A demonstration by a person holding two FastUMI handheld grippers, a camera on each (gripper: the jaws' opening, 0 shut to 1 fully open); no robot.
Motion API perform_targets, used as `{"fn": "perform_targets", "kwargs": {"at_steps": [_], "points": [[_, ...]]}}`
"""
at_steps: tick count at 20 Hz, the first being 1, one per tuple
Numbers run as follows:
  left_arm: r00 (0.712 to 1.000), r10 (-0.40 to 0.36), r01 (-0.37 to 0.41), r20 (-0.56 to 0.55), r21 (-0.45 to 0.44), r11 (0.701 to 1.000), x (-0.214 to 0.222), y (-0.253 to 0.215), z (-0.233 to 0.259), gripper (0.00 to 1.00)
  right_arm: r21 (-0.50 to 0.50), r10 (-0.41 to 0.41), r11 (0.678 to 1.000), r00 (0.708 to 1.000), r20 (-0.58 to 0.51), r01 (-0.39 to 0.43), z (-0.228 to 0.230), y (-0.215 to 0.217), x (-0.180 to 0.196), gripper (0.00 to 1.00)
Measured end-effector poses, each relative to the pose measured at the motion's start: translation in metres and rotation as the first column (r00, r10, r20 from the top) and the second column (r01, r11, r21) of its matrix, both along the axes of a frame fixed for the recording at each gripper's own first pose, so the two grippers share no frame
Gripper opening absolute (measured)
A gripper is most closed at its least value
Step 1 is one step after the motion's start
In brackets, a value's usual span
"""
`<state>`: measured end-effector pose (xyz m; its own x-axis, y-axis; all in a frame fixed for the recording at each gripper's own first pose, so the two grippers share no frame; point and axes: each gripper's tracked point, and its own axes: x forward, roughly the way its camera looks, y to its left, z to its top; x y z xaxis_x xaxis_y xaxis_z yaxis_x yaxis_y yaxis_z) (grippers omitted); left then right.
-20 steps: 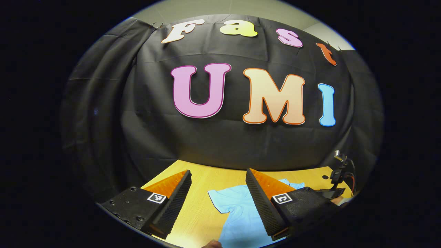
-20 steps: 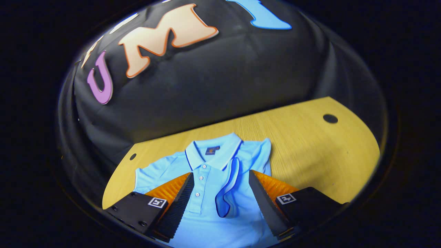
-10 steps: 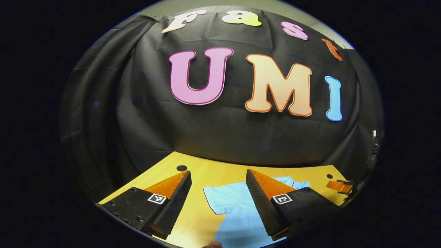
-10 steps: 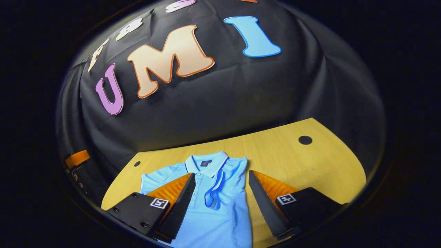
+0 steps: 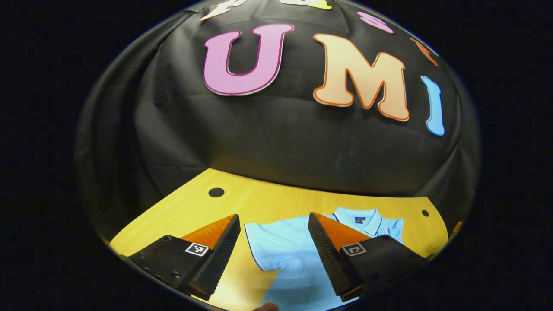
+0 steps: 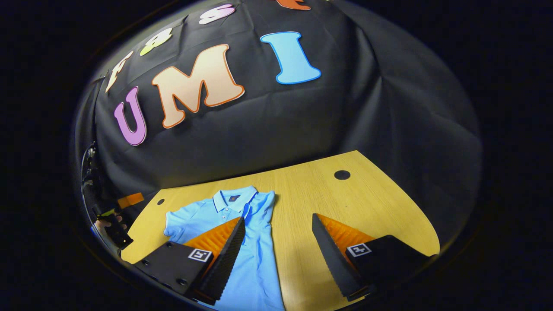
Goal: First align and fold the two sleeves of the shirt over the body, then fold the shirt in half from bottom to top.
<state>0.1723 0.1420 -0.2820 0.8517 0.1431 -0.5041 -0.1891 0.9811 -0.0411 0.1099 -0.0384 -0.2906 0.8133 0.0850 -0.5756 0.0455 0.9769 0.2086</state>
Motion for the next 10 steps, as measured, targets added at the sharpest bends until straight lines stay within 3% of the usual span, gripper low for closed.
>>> {"fn": "perform_targets", "kwargs": {"at_steps": [5, 10], "points": [[0.994, 0.033, -0.03, -0.1, 0.027, 0.999, 0.016, 0.011, -0.059, 0.95, 0.001, 0.008, 1.0, 1.0, 0.003, -0.008, 0.014, 0.009, -0.017, 0.97], [0.971, 0.097, -0.098, -0.218, 0.007, 0.995, 0.026, 0.024, -0.114, 0.95, 0.006, 0.037, 0.999, 0.999, 0.005, -0.037, 0.02, 0.027, -0.03, 0.97]]}}
